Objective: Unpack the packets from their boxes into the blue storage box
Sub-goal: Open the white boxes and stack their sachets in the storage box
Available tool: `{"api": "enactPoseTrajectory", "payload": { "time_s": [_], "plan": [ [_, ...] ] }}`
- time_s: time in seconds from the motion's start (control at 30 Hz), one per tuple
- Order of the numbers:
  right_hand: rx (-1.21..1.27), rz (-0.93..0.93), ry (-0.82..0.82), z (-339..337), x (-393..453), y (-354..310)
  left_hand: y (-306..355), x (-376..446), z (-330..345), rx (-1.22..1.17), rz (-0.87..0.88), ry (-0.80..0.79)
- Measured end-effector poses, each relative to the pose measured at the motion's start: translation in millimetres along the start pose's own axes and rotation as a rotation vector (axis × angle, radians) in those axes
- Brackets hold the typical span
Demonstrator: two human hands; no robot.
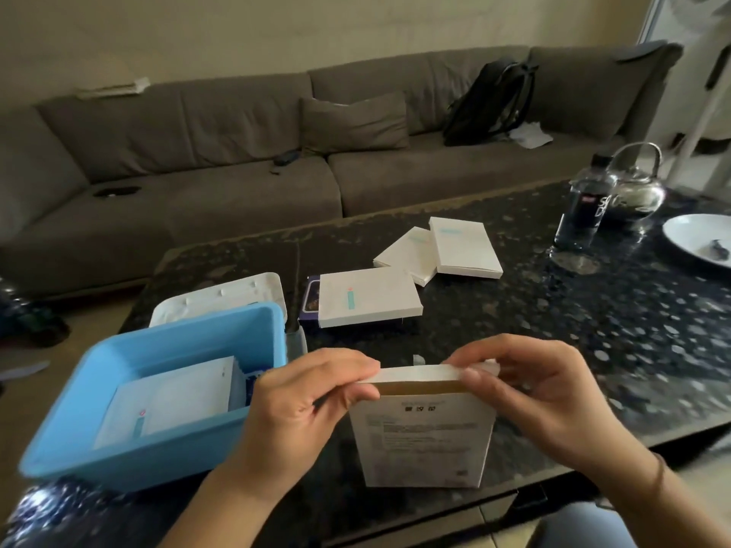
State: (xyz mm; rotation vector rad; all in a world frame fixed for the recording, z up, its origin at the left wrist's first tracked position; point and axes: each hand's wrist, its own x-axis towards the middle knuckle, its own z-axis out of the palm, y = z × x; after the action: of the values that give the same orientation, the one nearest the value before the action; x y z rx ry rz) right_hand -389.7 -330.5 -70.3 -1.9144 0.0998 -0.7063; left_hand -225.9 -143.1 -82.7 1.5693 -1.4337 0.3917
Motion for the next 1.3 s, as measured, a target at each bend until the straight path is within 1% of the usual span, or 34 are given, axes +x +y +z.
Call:
{"api": "enactPoseTrajectory", "payload": {
  "time_s": [0.1,0.2,0.4,0.5,0.57,0.73,0.9,1.0,1.07,1.13,1.23,1.3],
  "plan": [
    [0.009,0.045,0.041,2,-1,2,1,-2,1,-0.069,-0.013,-0.003],
    [0.031,0.08,0.071,5,-2,-4,3,-4,2,-0.116,-0.098,0.008],
    [0.131,0.156,0.006,-1,0,1,6,-7,4,-0.257,-0.27,-0.028],
    [0.142,0.171,-0.084,-7,-6,-1,7,-8,5,-0.322,-0.322,-0.045],
    [0.2,0.169,-0.11,-11,-8,-2,7,-8,5,-0.352,-0.359,-0.059],
    [0.293,0.191,-0.063,-10,-12,1,8,-8,9,-0.385,-0.39,-0.087],
    [0.37,0.254,-0.092,-14,-10,1,9,-9,10,-0.399,-0.375,-0.108],
    [0.395,0.251,-0.082,-16,-11,1,7,-12,10,-0.394,-0.37,-0.117],
    [0.376,0.221,-0.081,-16,-12,5,4,-15,11,-0.393,-0.378,-0.114],
    [0.34,0.186,-0.033,-15,-14,8,3,-16,12,-0.387,-0.372,-0.11],
    [0.168,0.076,0.013,-12,-17,13,3,-17,13,-0.349,-0.333,-0.112],
    [0.033,-0.021,0.01,-12,-20,16,2,-17,14,-0.321,-0.283,-0.114]
  ]
}}
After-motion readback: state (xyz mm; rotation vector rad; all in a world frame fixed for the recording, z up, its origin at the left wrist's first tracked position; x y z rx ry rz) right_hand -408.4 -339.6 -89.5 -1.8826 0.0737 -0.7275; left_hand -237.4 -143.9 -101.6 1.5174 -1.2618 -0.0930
